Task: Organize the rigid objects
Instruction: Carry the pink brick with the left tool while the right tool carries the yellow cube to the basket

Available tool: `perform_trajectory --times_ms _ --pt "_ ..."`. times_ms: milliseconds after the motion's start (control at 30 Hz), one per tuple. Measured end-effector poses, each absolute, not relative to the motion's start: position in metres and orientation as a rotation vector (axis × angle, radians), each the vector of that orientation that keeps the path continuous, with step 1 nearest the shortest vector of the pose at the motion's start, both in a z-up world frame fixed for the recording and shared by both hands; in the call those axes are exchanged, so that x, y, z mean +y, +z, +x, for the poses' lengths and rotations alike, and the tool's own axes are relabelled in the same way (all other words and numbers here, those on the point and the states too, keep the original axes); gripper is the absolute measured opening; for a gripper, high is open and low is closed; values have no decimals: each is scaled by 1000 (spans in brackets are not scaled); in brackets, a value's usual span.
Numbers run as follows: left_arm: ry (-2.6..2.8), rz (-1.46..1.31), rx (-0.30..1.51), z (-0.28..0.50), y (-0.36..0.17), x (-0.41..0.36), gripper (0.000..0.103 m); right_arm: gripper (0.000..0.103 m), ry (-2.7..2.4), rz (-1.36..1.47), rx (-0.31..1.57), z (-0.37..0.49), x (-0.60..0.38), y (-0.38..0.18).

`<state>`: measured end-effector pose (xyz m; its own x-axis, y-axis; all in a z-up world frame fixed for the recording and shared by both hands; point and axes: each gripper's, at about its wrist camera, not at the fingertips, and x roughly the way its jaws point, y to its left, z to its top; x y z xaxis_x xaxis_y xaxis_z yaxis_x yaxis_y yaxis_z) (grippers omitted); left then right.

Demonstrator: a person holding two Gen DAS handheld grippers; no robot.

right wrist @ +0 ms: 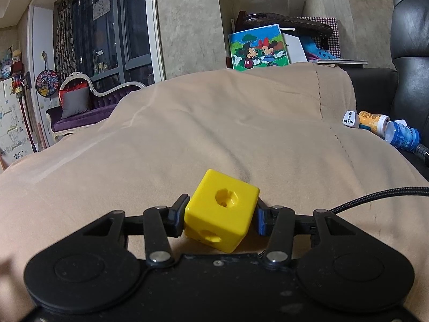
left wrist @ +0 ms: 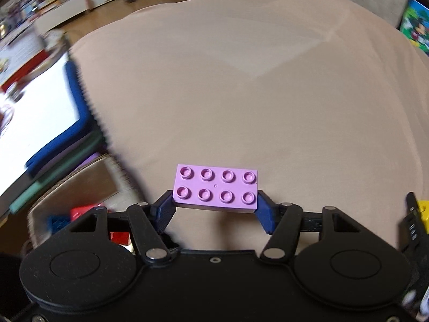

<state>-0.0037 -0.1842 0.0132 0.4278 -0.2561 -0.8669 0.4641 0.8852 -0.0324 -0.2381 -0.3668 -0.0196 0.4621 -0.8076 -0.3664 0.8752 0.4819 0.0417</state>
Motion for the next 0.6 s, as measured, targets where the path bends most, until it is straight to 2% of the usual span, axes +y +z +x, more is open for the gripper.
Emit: perform_trajectory --times_ms 200,433,600 --pt "-315 161 1101 17 6 -130 59 47 -1051 234 344 -235 -367 -17" --pt "-188 74 1071 36 8 -69 59 46 -1059 224 413 -228 -370 -10" --pt "-169 -46 1110 47 -1 -37 59 38 -1083 252 508 -216 -374 6"
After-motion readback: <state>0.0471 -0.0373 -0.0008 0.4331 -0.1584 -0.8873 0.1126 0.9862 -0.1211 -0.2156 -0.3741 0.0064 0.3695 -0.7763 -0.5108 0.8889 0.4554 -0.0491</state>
